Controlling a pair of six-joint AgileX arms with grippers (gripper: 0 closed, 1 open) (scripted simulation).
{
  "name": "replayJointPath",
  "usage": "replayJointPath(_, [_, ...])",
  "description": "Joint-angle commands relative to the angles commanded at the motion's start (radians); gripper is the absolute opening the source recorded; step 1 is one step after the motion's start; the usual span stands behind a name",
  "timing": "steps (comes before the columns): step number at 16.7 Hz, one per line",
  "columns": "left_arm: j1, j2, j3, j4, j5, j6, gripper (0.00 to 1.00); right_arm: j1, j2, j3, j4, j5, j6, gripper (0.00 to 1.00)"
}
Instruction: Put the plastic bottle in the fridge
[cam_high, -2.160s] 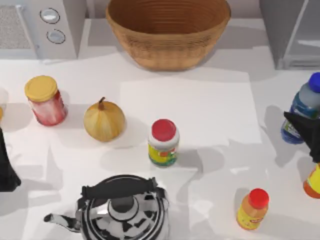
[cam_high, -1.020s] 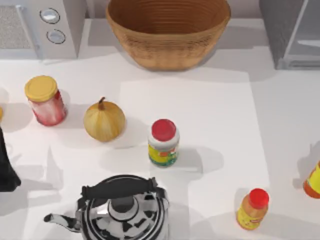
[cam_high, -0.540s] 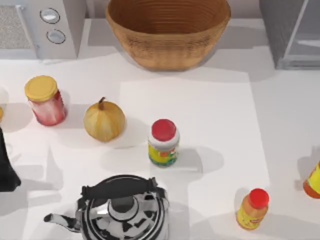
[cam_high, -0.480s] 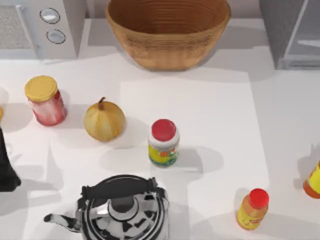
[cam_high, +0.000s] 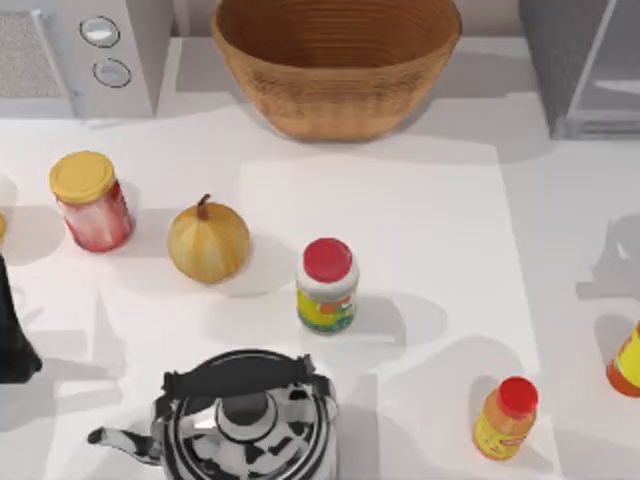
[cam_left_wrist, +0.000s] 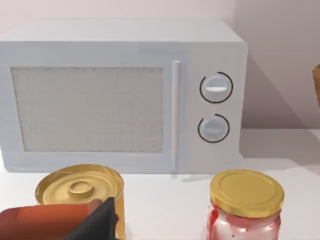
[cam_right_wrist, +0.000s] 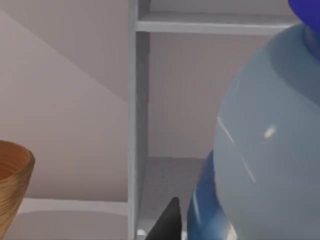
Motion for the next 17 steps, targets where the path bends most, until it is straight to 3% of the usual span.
replayJointPath(10, [0.0,0.0,0.0,0.0,0.0,0.0,1.0,-0.133,1.161,0.499,0.564,-0.113,0.01,0.01])
replayJointPath(17, [0.0,0.0,0.0,0.0,0.0,0.0,1.0,-0.194,1.52,0.676,0.771,-0.157,0.028,0.01])
